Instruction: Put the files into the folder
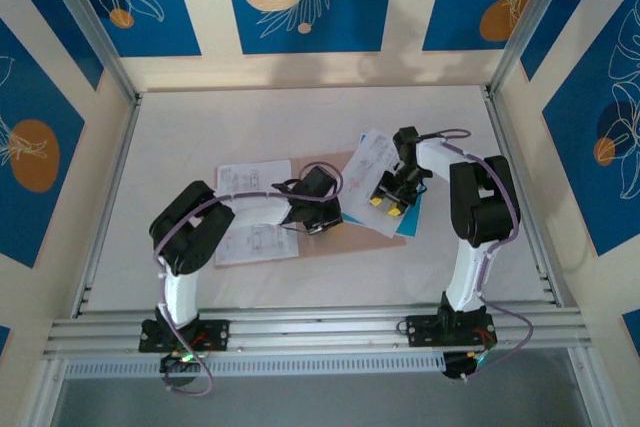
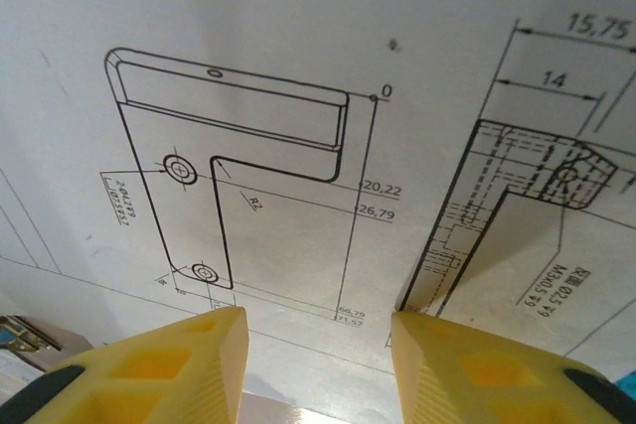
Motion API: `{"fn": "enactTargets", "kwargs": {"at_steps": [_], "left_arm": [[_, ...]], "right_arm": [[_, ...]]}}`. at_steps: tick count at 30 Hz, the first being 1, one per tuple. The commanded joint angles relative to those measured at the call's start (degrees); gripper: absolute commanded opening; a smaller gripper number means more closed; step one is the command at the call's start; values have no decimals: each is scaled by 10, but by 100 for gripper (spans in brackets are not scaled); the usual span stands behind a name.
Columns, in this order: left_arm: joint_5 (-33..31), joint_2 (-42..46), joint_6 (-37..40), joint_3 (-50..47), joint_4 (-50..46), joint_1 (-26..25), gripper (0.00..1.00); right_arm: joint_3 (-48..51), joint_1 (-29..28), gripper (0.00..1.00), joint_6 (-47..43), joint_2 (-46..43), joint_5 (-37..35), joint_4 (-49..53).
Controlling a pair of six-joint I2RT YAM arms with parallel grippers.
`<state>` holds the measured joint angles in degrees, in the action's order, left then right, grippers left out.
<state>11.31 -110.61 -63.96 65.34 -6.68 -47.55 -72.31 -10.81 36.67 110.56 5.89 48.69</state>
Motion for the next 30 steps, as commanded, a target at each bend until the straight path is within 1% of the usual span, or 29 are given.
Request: {"fn": "enactTargets", "kwargs": {"at_steps": [1,4,7,9,10,11,13,15,19,25,27,30], "left_arm": [[-15,23,10,-10,-18,-4,0],[-16,25,12,-10,-25,-4,0],[-15,30,4,-17,-16,-4,0],[-7,31,-3,-17,-4,-4,16],[-3,29,-6,-13,1,-4,21],[0,25,-6,-6,0,-5,24],[0,17,-5,10,-7,-7,27],[-1,10,-8,21,-9,-6,28],[-16,-4,-3,46,-52,-6,28],[-4,-21,-4,54,-15,-4,28],[1,-31,-5,69,-33,-4,27],[-8,-30,-5,69,-51,-4,26]], "right_arm": [[-5,5,44,-24,-12,-31,33],[-4,7,44,-29,-14,-38,37],[-1,9,44,-27,-21,-25,33],[-2,10,45,-24,-23,-19,30],[-2,9,45,-22,-21,-17,29],[-4,8,45,-21,-19,-14,28],[-6,7,45,-19,-14,-12,27],[-7,7,45,-19,-12,-11,26],[-5,8,45,-19,-13,-10,26],[0,9,45,-18,-14,-8,24],[0,8,44,-18,-14,-8,24],[0,8,44,-18,-16,-7,24]]}}
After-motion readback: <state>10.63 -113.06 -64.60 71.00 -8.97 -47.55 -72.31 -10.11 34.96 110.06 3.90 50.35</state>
